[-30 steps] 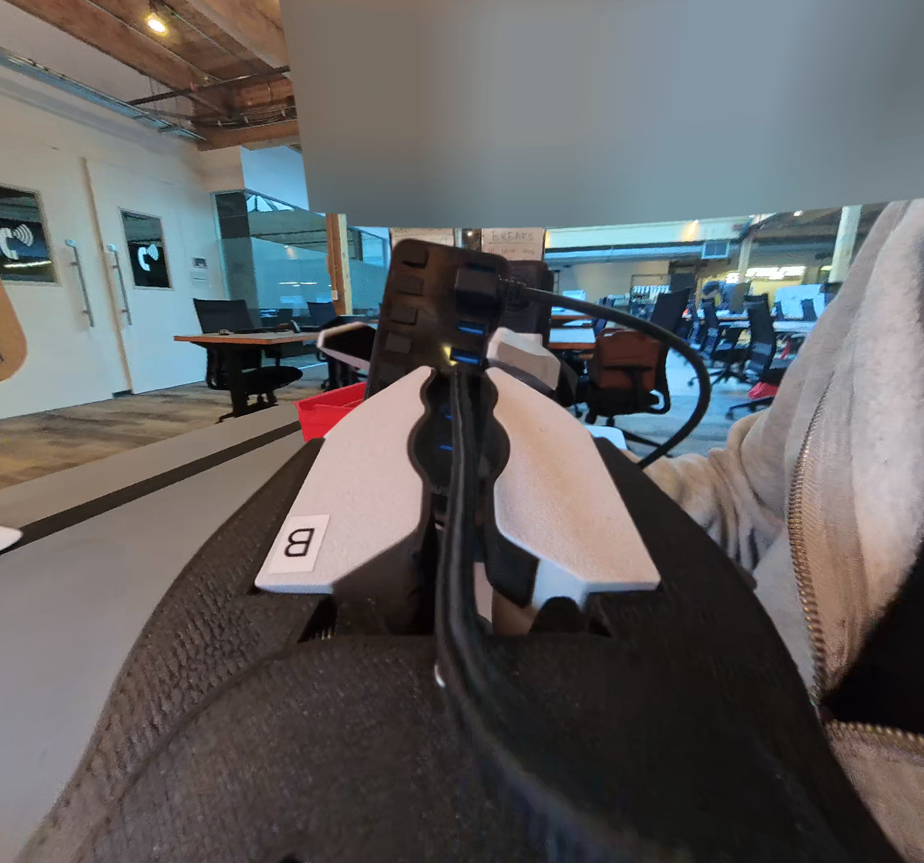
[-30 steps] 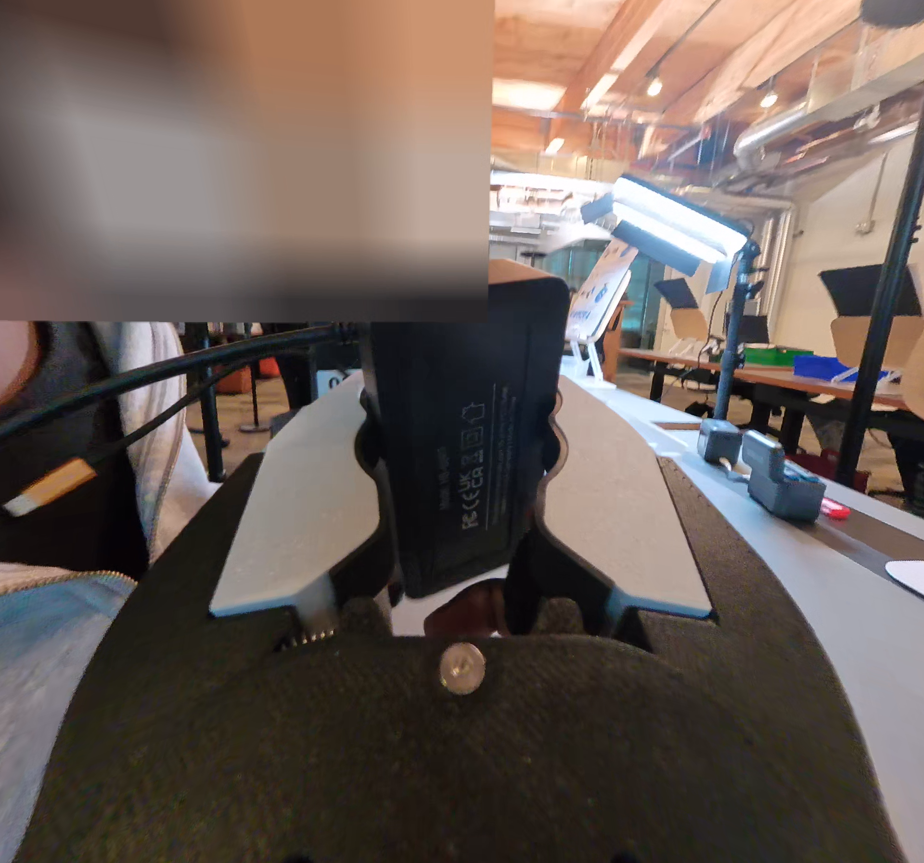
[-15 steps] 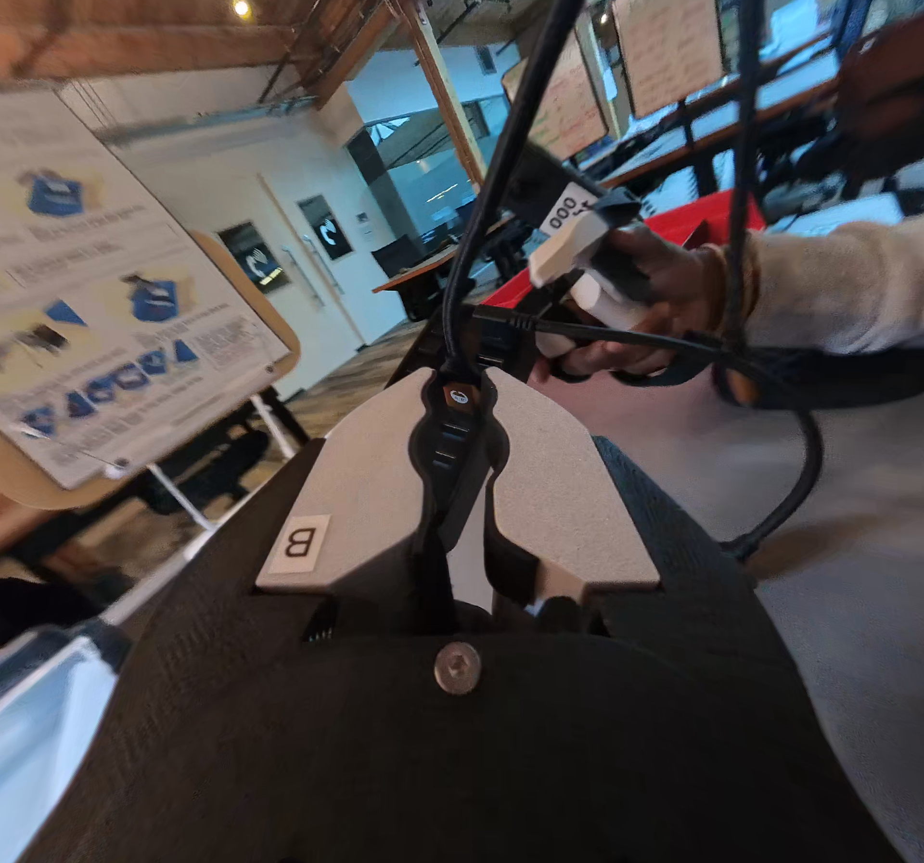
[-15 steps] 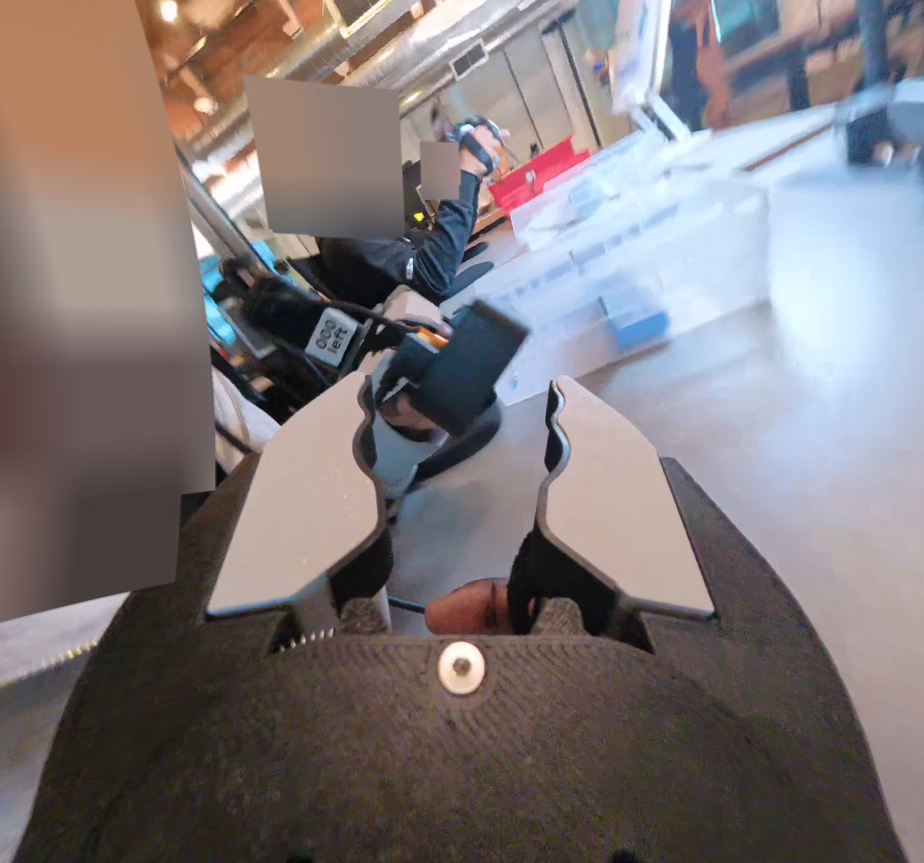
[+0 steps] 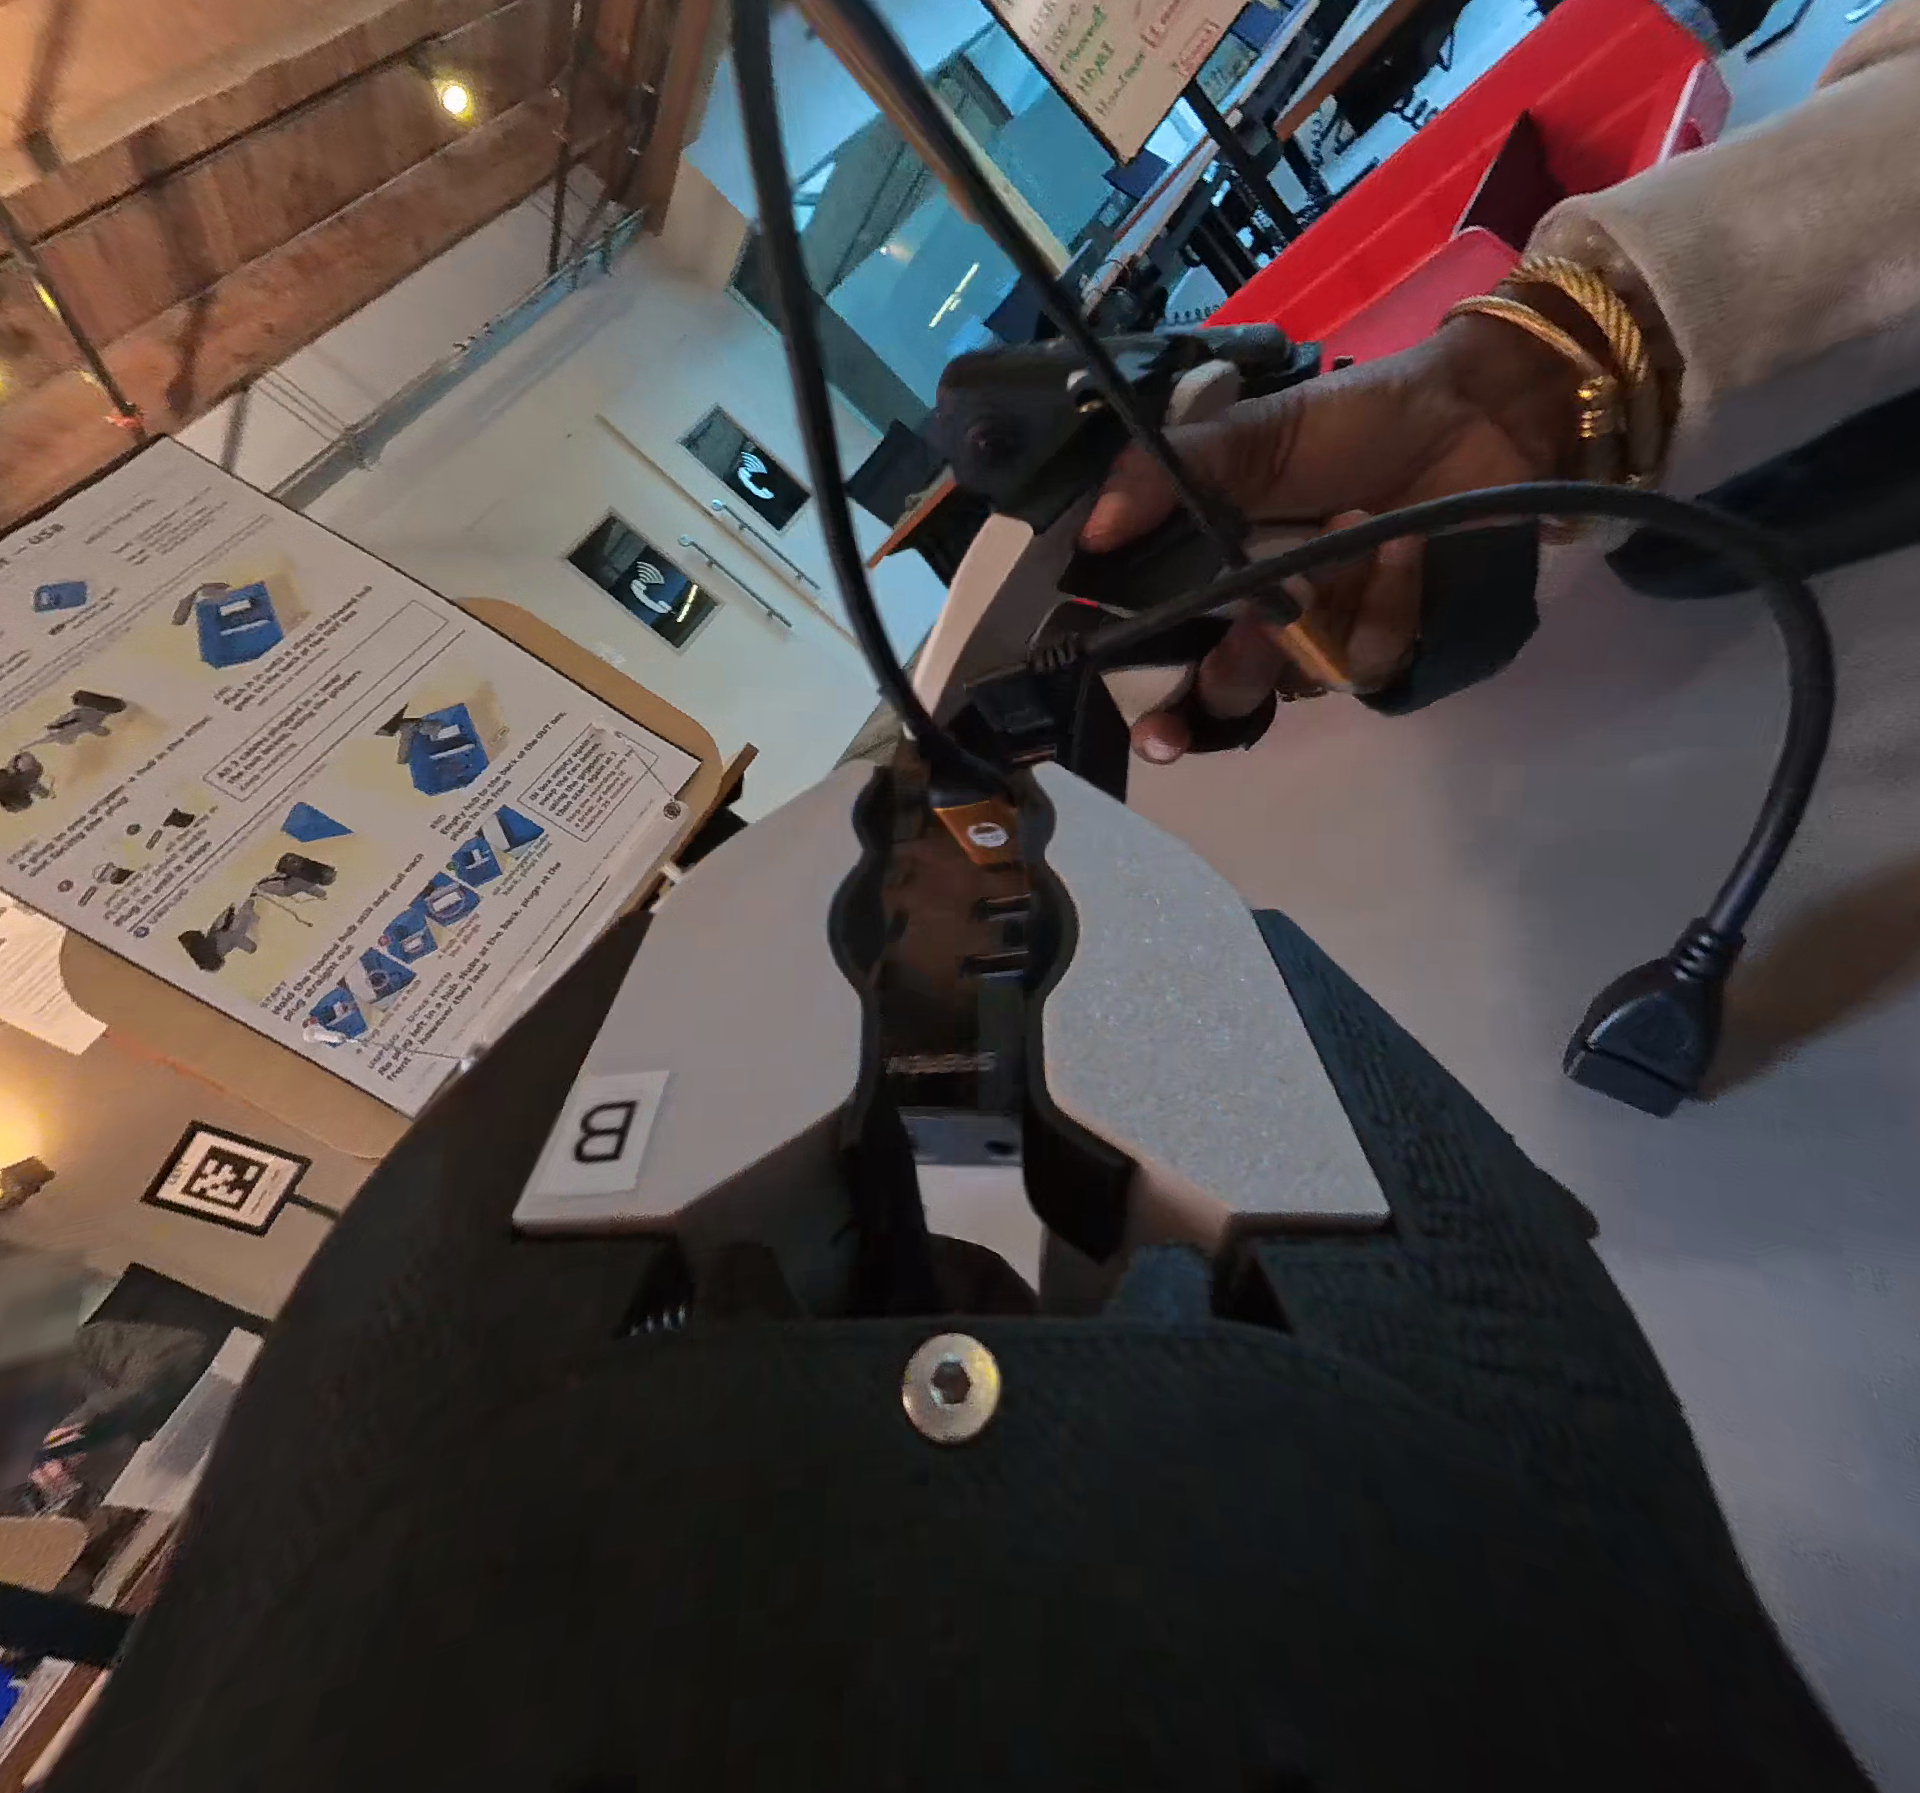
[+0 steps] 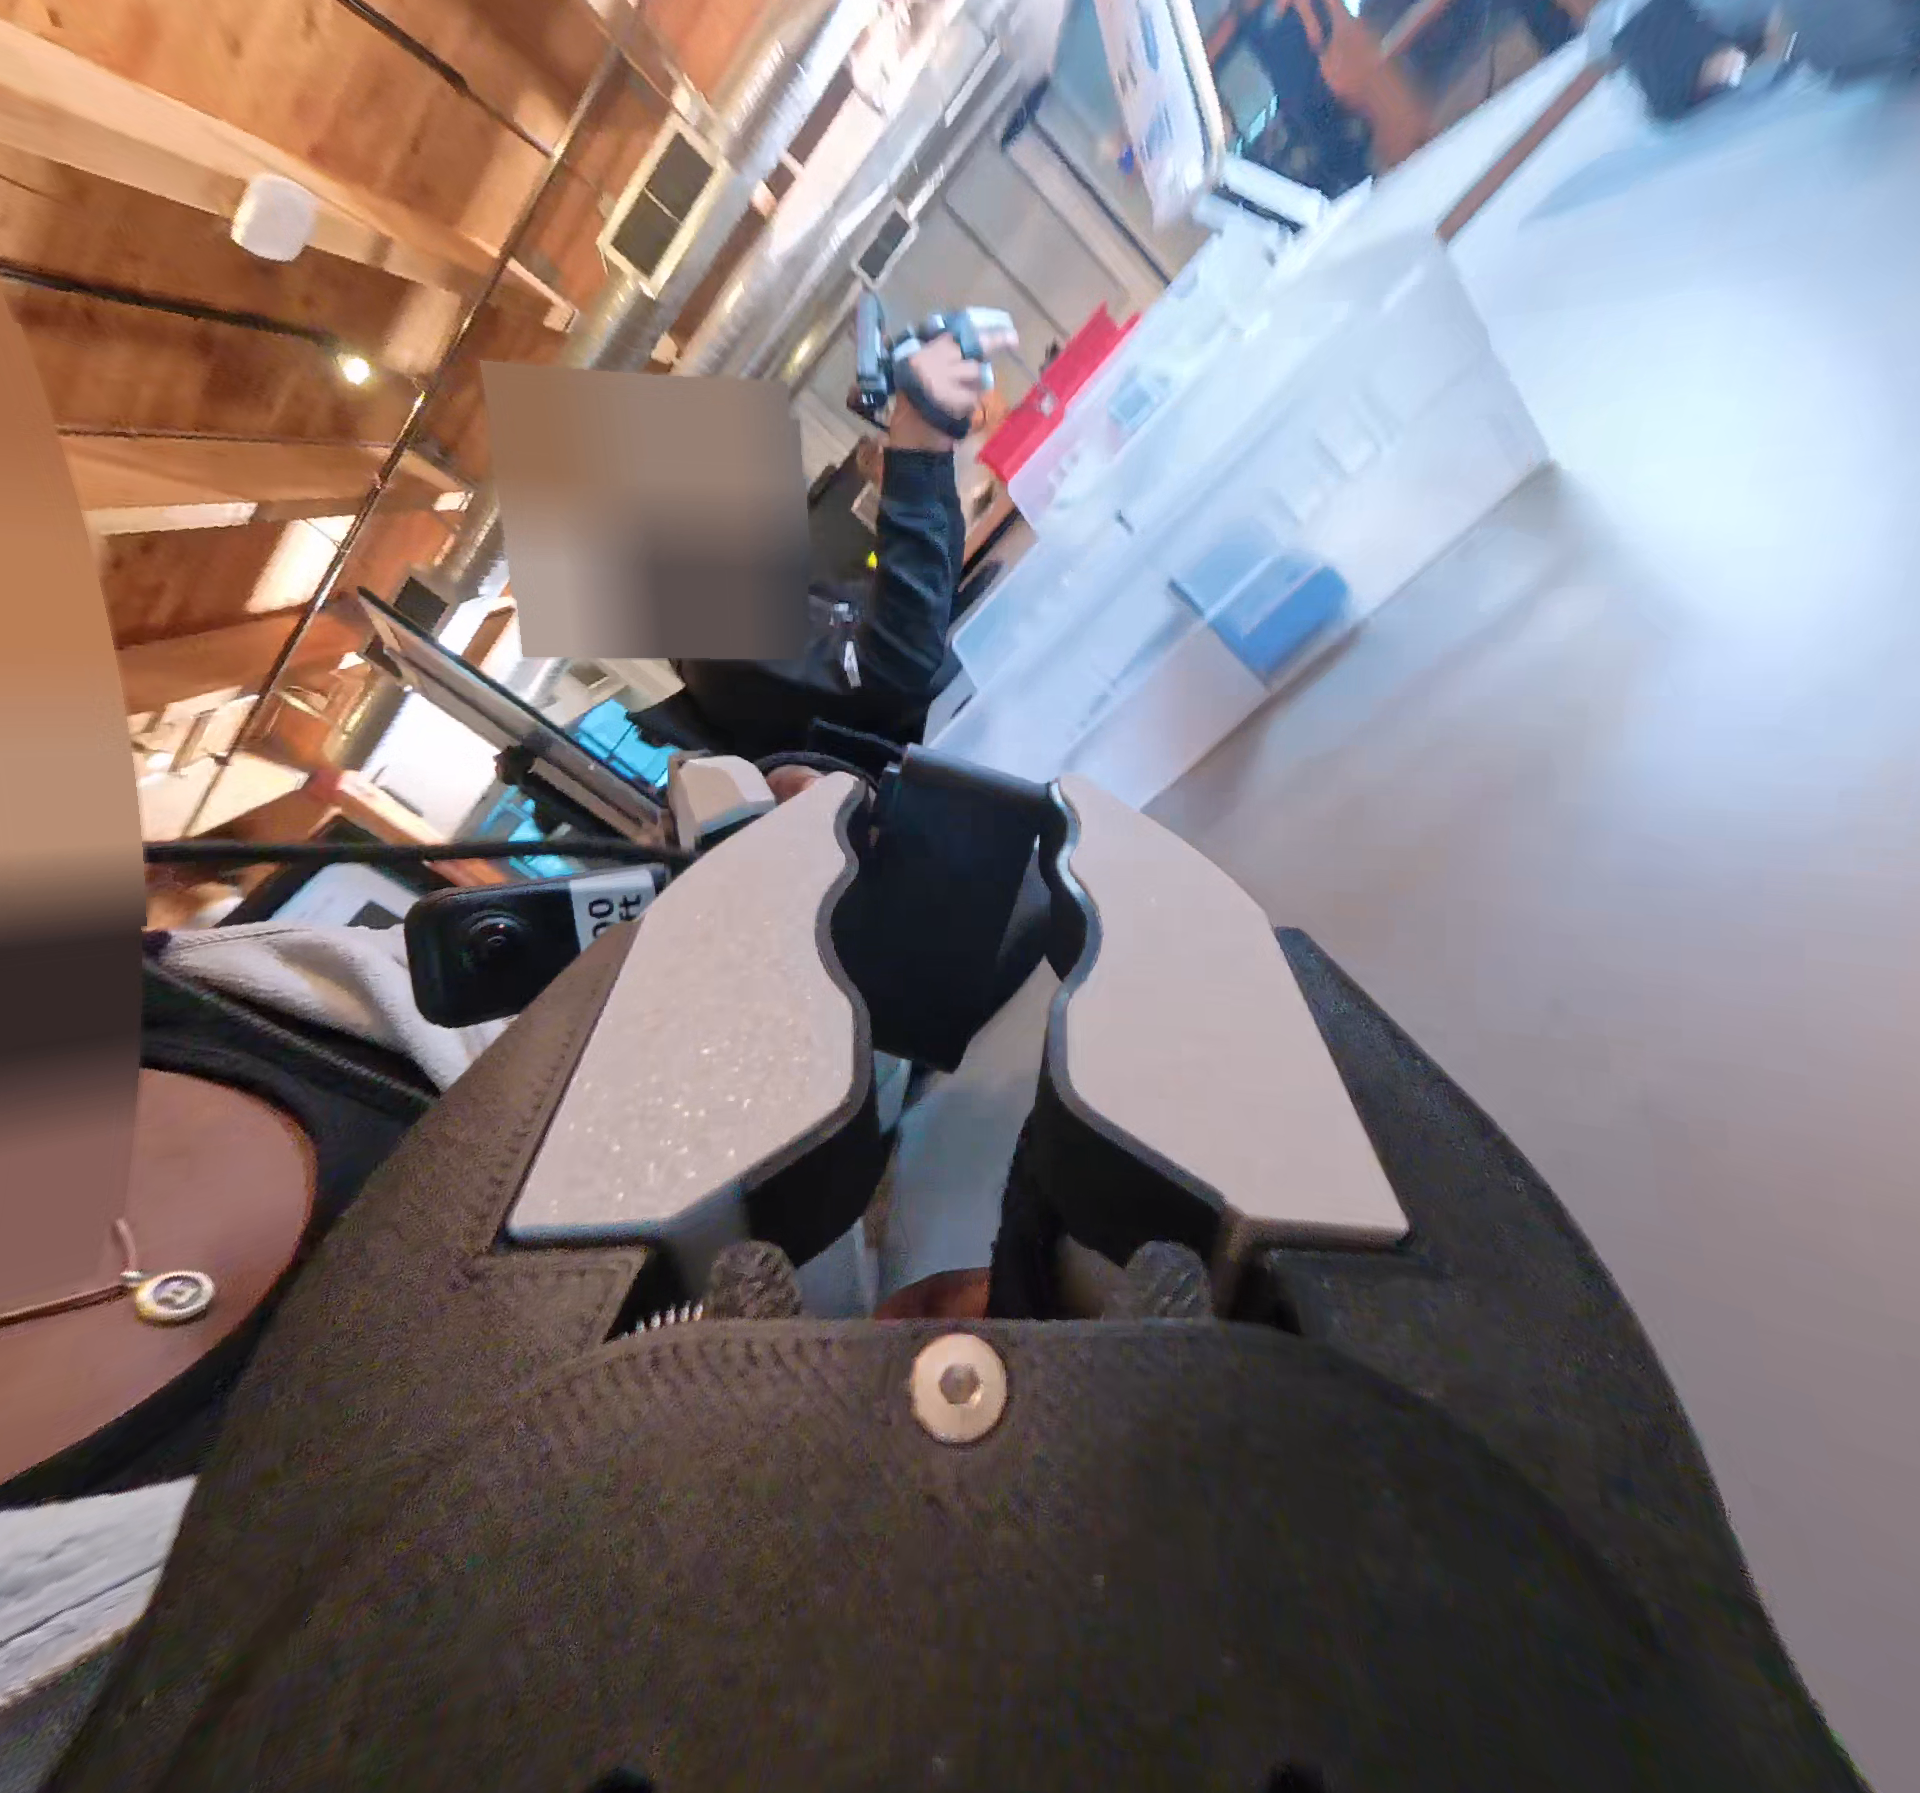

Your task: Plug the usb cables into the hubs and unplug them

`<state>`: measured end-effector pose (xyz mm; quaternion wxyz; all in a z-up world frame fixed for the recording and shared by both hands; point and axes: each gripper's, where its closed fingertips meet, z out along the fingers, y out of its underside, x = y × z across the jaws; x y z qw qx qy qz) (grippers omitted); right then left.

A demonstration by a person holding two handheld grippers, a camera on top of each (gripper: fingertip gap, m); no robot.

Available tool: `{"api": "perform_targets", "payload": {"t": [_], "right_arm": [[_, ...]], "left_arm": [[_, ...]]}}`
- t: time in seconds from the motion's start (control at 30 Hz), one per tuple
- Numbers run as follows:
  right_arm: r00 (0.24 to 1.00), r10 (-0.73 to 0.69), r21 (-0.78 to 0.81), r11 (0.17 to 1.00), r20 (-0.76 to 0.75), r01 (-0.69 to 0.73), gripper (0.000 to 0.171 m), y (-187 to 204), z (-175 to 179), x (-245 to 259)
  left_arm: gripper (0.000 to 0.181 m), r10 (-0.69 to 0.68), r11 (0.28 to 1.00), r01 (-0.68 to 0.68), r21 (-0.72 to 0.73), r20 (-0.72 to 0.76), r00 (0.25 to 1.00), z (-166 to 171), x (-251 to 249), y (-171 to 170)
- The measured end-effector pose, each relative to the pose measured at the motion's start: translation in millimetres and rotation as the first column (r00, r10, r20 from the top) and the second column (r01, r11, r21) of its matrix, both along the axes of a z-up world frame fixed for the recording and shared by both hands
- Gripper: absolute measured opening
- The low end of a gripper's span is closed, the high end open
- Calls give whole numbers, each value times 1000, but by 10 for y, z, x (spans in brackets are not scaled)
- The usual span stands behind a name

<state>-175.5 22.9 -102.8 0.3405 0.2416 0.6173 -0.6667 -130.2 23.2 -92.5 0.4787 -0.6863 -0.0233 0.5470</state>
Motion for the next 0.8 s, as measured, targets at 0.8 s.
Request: {"api": "perform_targets", "payload": {"t": [0.8], "right_arm": [[-93,-725,-525,399,-683,752,29,2284,2101,-774]], "left_arm": [[29,-9,818,3,576,8,1000,705,175,-1087]]}}
